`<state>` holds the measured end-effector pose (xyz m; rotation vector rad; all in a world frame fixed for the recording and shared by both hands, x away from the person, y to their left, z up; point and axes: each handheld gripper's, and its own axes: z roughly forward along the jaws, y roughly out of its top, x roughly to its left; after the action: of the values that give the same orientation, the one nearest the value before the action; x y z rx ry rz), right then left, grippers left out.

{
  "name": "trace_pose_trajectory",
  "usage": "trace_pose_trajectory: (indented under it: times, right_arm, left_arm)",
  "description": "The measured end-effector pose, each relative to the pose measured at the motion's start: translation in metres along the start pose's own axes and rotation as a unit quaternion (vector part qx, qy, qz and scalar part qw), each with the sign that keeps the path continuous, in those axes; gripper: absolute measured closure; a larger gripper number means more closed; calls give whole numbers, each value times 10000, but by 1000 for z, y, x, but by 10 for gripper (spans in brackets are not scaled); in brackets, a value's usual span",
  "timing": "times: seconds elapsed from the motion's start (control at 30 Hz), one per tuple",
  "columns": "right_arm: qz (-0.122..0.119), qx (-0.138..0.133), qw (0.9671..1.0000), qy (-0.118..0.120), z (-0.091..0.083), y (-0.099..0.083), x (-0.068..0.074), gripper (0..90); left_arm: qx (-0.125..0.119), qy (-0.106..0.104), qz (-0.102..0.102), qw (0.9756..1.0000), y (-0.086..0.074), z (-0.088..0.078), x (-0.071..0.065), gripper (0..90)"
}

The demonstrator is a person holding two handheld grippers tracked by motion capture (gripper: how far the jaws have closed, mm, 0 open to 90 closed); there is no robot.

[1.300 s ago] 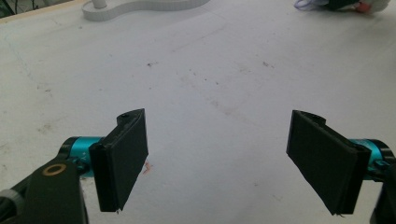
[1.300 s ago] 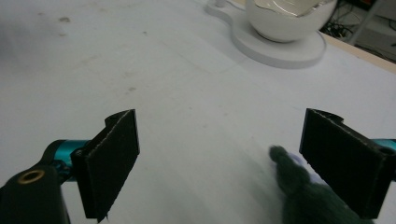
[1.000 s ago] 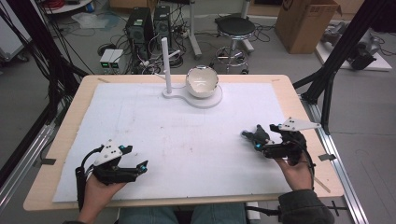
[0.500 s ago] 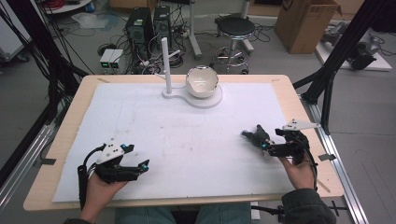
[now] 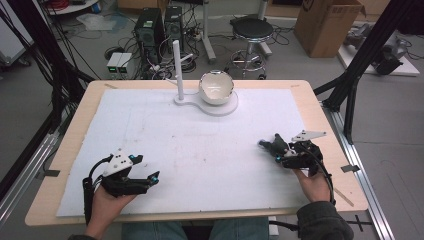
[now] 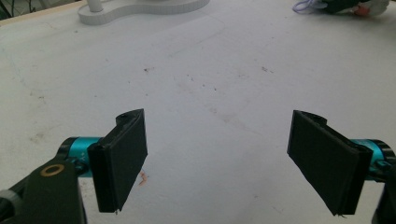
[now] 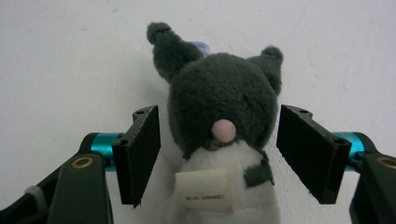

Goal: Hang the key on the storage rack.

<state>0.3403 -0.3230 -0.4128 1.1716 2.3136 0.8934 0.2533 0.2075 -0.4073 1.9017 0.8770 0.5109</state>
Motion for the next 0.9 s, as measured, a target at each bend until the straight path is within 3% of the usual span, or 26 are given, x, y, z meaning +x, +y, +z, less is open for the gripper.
trace_pose_trajectory:
  times: [0.2,0.4,0.7,0.9]
  right_arm:
    - [61,80,9999,90,2,-3,-3,373]
    - [-17,215,9998,23,5,-5,-2,431]
    - [33,197,9998,77,4,-7,-4,505]
    - [175,73,9991,380,-1,-7,-9,511]
  left_arm:
    - [-20,18,-9,10000,-1,-2,1,203]
    - [-2,-9,18,10000,0,-1,1,203]
    - [-43,9,-16,10000,-1,-2,1,203]
    - [-59,29,-2,10000,-1,-2,1,203]
